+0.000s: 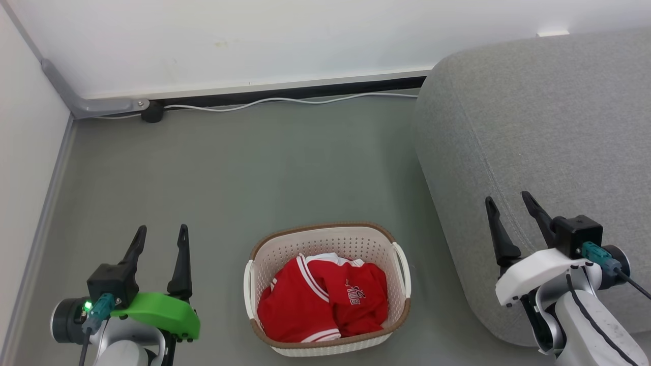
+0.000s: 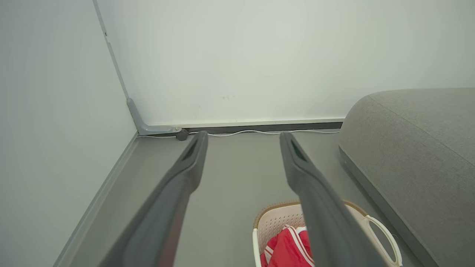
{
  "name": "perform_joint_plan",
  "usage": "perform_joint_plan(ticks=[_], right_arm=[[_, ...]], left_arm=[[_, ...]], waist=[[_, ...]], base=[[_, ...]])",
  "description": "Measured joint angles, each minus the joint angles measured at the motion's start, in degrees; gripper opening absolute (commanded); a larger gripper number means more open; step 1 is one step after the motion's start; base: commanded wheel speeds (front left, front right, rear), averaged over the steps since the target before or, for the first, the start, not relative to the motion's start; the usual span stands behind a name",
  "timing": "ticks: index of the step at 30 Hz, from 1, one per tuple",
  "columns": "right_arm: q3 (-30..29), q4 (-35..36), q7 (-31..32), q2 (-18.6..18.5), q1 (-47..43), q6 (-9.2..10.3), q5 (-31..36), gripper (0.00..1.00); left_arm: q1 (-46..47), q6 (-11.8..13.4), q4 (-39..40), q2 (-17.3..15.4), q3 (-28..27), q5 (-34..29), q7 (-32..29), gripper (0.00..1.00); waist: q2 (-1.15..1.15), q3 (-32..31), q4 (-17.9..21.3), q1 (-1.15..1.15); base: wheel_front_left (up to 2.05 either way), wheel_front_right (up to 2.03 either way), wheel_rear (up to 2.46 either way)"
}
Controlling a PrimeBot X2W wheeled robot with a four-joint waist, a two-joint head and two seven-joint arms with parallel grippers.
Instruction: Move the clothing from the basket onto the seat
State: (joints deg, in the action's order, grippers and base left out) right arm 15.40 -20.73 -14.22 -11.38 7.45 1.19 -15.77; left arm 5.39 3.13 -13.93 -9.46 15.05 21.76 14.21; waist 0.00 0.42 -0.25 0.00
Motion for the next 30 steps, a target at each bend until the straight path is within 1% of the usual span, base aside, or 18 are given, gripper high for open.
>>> perform_joint_plan(ticks=[2, 8, 22, 25, 30], right_arm=[[0.0, -0.1, -0.1, 0.0, 0.3, 0.0, 0.5, 1.0], [-0.3, -0.5, -0.1, 0.5, 0.3, -0.03, 0.4, 1.0], [-0.7, -1.0, -0.1, 0.6, 0.9, -0.19, 0.4, 1.0], [-1.0, -1.1, -0.1, 0.7, 1.0, -0.66, 0.4, 1.0], [-1.2, -1.1, -0.1, 0.7, 1.5, -0.67, 0.5, 1.0]], left_arm=[[0.3, 0.0, -0.2, 0.0, 0.0, -0.8, 0.1, 1.0], [0.8, 0.0, -0.4, 0.5, -0.5, -0.3, 0.2, 1.0], [1.2, 0.0, -1.3, 0.5, -0.6, -0.3, 0.2, 1.0], [1.3, 0.0, -1.6, 0.5, -0.6, -0.3, 0.2, 1.0], [1.8, 0.0, -1.8, 0.5, -0.5, -0.3, 0.2, 1.0]], waist=[[0.0, 0.1, 0.0, 0.0], [0.0, 0.2, 0.0, 0.0], [0.0, 0.7, 0.0, 0.0], [0.0, 0.8, 0.0, 0.0], [0.0, 1.0, 0.0, 0.0]], base=[[0.0, 0.0, 0.0], [0.0, 0.0, 0.0], [0.0, 0.0, 0.0], [0.0, 0.0, 0.0], [0.0, 0.0, 0.0]])
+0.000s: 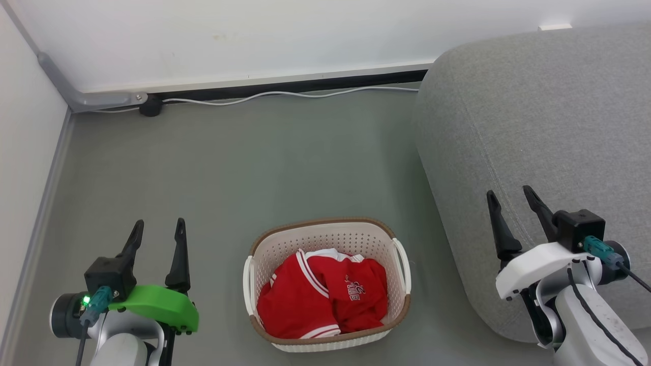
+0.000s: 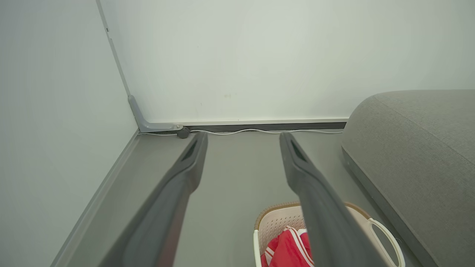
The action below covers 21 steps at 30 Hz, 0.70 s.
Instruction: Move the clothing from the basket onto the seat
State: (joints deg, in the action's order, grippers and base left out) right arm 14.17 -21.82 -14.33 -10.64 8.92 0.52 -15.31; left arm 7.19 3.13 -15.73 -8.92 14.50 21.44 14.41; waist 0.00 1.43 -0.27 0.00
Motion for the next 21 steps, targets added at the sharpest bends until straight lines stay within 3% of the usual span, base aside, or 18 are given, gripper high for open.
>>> perform_joint_plan(ticks=[21], right_arm=[[-0.3, 4.5, 0.0, 0.4, 4.9, -1.18, 0.8, 1.0]], left_arm=[[2.7, -0.7, 0.4, 0.9, 2.2, -0.1, -0.2, 1.0]], waist=[[0.0, 6.4, 1.4, 0.0]], base=[[0.0, 0.0, 0.0]])
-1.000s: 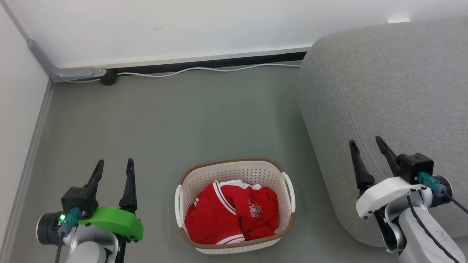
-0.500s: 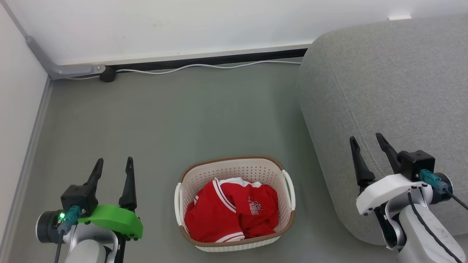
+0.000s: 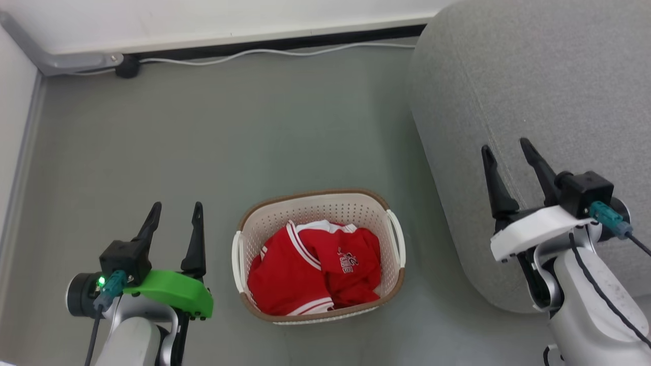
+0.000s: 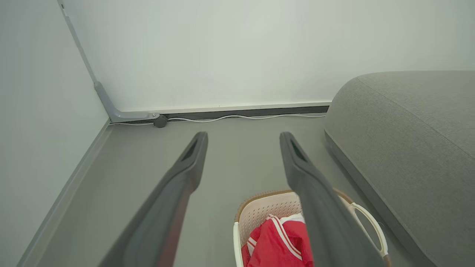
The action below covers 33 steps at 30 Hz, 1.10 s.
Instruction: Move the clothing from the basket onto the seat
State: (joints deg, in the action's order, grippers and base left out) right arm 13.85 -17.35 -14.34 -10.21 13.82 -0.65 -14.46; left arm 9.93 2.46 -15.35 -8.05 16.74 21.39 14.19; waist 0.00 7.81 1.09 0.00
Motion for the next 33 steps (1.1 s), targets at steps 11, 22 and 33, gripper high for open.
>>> perform_joint_plan(ticks=[11, 22, 33], right_arm=[[-1.1, 4.7, -0.1, 0.9, 4.1, -0.01, 0.3, 1.0], [-1.1, 8.3, -0.1, 2.4, 7.9, -0.56, 0.3, 1.0], [-0.9, 12.5, -0.3, 3.7, 12.3, -1.22, 0.4, 1.0]], left_arm=[[4.8, -1.3, -2.5, 1.9, 3.0, -0.6, -2.2, 1.0], [10.0, -2.5, -7.5, 2.4, 5.9, -2.1, -4.6, 1.0], [16.3, -3.5, -12.4, 2.5, 8.3, -5.6, -6.5, 1.0]], waist=[[0.0, 7.5, 1.7, 0.0], [0.0, 16.1, 4.1, 0.0], [0.0, 24.3, 6.5, -0.01]], base=[[0.0, 0.0, 0.0], [0.0, 0.0, 0.0], [0.0, 0.0, 0.0]])
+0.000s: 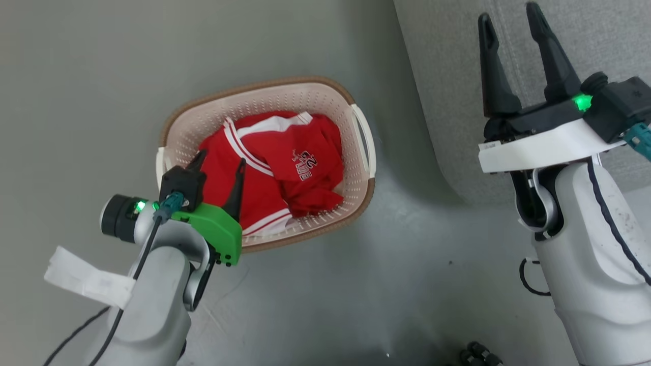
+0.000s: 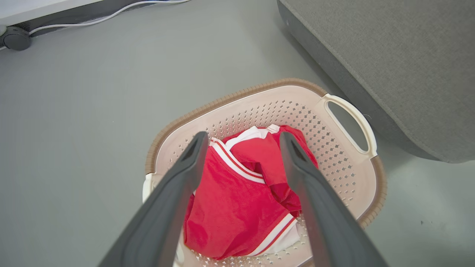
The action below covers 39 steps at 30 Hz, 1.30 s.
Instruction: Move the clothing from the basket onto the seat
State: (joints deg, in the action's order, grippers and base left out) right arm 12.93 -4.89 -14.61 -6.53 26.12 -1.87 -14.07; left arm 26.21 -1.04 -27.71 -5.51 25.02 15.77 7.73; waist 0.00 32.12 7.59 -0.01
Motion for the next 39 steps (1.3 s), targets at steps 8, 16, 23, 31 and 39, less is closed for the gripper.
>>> perform_joint_plan(ticks=[8, 16, 23, 31, 39], right_arm=[[-0.1, 2.8, 0.0, 1.1, 3.4, -0.09, 0.0, 1.0], [-0.1, 4.2, 0.0, 2.0, 5.8, -0.14, 0.0, 1.0], [0.4, 5.6, 0.0, 2.6, 7.2, -0.63, 0.2, 1.0], [1.8, 7.1, 0.0, 3.0, 8.0, -1.14, 0.2, 1.0], [2.1, 7.7, 0.0, 3.2, 8.1, -1.14, 0.2, 1.0]], left_arm=[[6.1, -0.7, -3.6, -1.5, 1.6, -3.2, -1.7, 1.0], [11.2, -1.5, -8.2, -3.1, 2.0, -4.2, -2.4, 1.0], [14.6, -2.0, -12.3, -4.4, 2.3, -6.1, -3.2, 1.0], [18.7, -2.0, -16.2, -6.4, 3.0, -7.9, -4.0, 1.0], [21.9, -1.9, -20.7, -8.8, 2.8, -9.5, -4.3, 1.0]], waist=[[0.0, 6.6, 2.3, 0.0], [0.0, 12.3, 4.7, 0.01], [0.0, 15.5, 6.8, 0.01], [0.0, 17.8, 8.5, 0.01], [0.0, 19.2, 10.1, 0.01]], base=[[0.0, 0.0, 0.0], [0.0, 0.0, 0.0], [0.0, 0.0, 0.0], [0.0, 0.0, 0.0], [0.0, 0.0, 0.0]])
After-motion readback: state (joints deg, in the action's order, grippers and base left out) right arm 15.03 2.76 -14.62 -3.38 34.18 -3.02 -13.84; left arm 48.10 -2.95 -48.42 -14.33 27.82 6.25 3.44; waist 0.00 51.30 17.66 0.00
